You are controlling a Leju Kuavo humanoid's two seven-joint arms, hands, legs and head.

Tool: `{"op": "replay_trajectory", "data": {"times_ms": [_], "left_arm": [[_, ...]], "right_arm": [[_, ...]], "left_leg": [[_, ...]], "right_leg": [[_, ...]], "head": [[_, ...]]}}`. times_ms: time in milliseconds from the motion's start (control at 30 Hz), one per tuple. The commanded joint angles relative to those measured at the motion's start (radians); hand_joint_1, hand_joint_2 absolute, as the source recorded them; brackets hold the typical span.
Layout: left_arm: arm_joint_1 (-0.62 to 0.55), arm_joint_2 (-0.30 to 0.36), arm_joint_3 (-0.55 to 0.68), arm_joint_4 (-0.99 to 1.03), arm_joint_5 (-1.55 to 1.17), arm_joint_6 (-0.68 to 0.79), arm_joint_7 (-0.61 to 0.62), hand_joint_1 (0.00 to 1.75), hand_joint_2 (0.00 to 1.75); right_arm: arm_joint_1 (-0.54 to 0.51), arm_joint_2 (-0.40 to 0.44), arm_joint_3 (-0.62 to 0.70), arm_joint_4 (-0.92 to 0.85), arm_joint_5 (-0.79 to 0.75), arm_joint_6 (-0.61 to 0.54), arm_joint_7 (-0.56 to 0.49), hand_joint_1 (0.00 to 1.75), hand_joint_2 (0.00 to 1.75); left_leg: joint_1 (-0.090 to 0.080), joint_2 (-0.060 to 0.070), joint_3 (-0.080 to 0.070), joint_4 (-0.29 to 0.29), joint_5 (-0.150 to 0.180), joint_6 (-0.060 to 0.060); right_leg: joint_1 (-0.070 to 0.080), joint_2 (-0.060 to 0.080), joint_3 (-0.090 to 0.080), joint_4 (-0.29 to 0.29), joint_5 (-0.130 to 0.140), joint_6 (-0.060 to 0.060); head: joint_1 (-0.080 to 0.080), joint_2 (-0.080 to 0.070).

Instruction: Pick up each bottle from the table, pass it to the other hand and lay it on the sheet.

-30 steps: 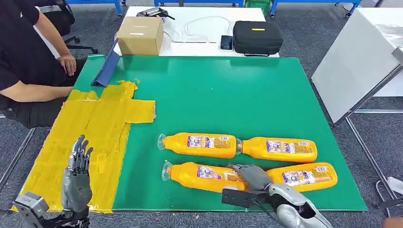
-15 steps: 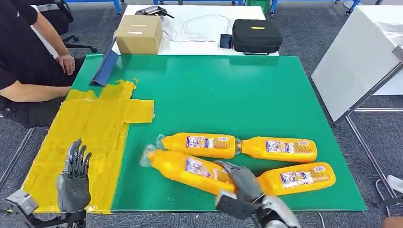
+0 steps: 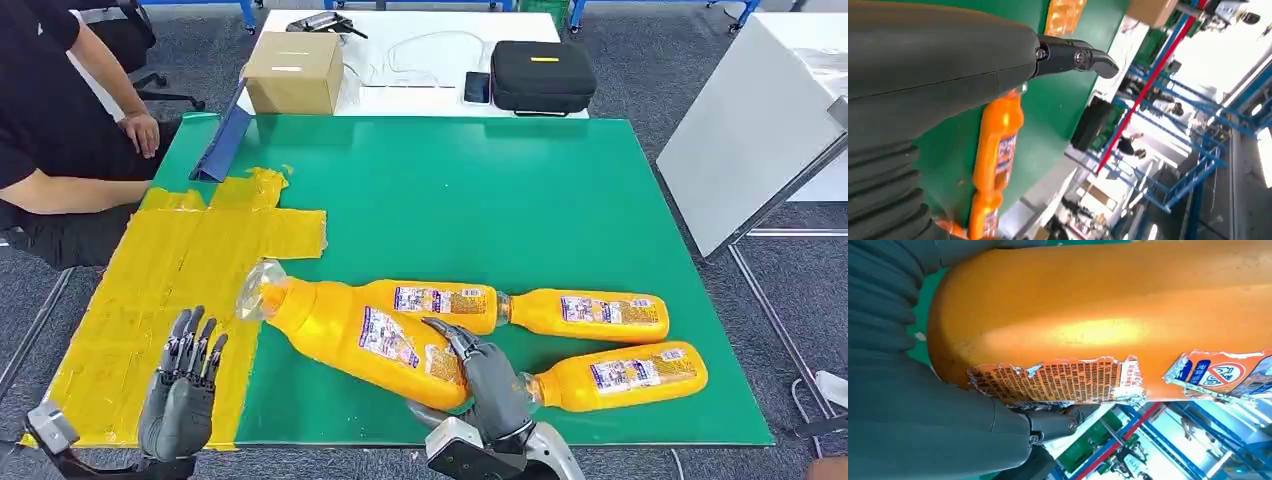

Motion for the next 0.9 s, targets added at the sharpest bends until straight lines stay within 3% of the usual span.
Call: {"op": "replay_trajectory", "data": {"times_ms": [33,367,633,900], "left_arm": [[0.046,0.070,-0.167,0.028,0.162,-0.081,0.054,0.00,1.75],[0.049,0.109,-0.255,-0.003,0.196,-0.089,0.005,0.00,1.75],[0.033,0.132,-0.308,-0.019,0.124,-0.058,-0.068,0.00,1.75],[0.032,0.134,-0.308,-0.021,0.114,-0.054,-0.076,0.00,1.75]], "right_arm": [[-0.066,0.038,0.029,0.105,-0.009,0.033,-0.005,1.75,1.75],[-0.121,0.072,0.064,0.184,-0.025,0.070,0.008,1.75,1.75],[-0.179,0.152,0.140,0.300,-0.045,0.103,0.030,1.75,1.75],[-0.182,0.144,0.147,0.296,-0.045,0.104,0.029,1.75,1.75]], "left_leg": [[0.002,0.000,0.005,0.000,-0.003,-0.004],[0.001,0.001,0.005,0.000,-0.002,-0.004],[0.002,0.001,0.005,0.001,-0.003,-0.004],[0.001,0.000,0.003,0.000,-0.001,-0.002]], "right_leg": [[0.001,0.003,0.005,-0.001,-0.001,-0.002],[0.001,0.003,0.004,-0.001,-0.001,-0.002],[0.002,0.004,0.004,0.000,-0.001,-0.003],[0.001,0.002,0.003,-0.001,-0.001,-0.002]], "head": [[0.000,0.000],[0.000,0.000],[0.000,0.000],[0.000,0.000]]}}
